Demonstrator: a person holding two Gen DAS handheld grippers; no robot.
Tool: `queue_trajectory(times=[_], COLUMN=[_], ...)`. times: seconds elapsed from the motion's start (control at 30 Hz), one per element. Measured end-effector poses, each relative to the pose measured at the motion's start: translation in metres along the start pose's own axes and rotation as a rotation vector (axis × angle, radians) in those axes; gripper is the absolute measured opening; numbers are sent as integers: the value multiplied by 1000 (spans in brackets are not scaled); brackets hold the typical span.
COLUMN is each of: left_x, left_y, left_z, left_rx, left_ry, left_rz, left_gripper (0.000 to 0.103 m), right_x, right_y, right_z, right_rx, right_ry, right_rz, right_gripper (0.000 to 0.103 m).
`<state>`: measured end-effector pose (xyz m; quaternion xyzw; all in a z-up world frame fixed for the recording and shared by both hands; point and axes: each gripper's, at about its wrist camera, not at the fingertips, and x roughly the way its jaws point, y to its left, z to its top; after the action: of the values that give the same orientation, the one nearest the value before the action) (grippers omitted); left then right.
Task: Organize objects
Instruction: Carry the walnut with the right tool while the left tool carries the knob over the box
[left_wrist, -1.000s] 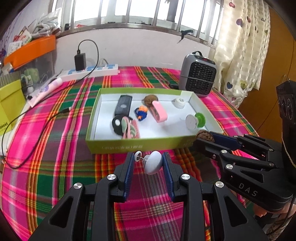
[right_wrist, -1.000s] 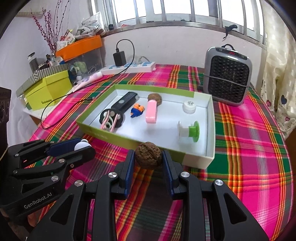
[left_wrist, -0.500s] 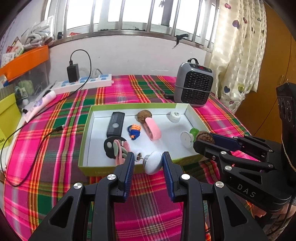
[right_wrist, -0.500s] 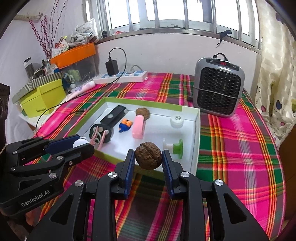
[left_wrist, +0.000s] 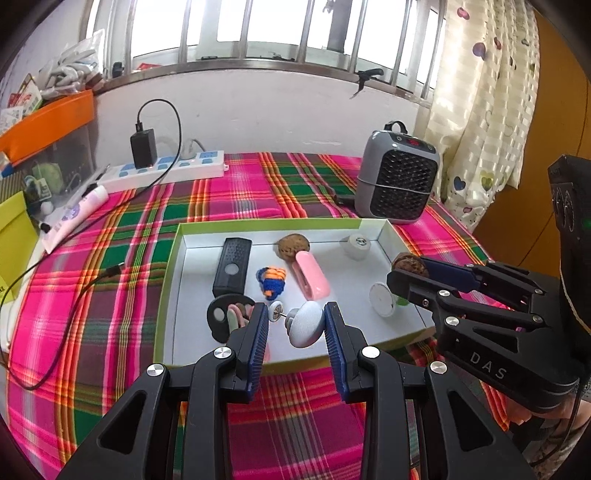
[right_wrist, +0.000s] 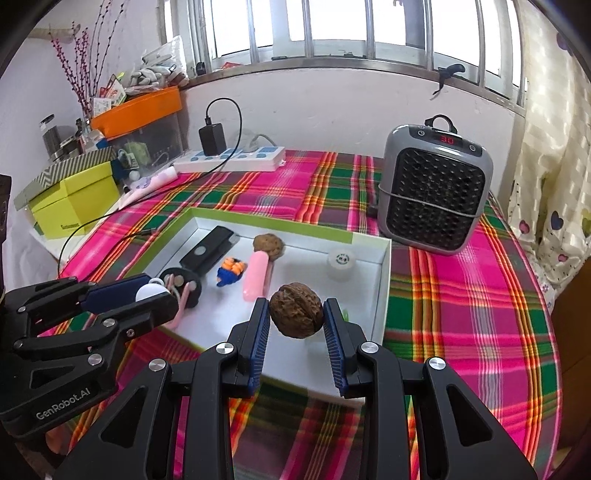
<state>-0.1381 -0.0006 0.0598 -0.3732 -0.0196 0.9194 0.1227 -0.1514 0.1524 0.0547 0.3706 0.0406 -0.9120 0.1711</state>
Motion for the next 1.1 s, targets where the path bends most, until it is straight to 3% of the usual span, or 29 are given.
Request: queue_trajectory(times=[1.1], left_x=[57], left_y=[-3], left_z=[9], left_rx=[21], left_ry=[85], left_rz=[17], left_gripper=[29], right_x=[74], right_y=[-16], right_z=[31], right_rx=[-43], right_ry=[113], right_rz=[45], right_gripper=[31])
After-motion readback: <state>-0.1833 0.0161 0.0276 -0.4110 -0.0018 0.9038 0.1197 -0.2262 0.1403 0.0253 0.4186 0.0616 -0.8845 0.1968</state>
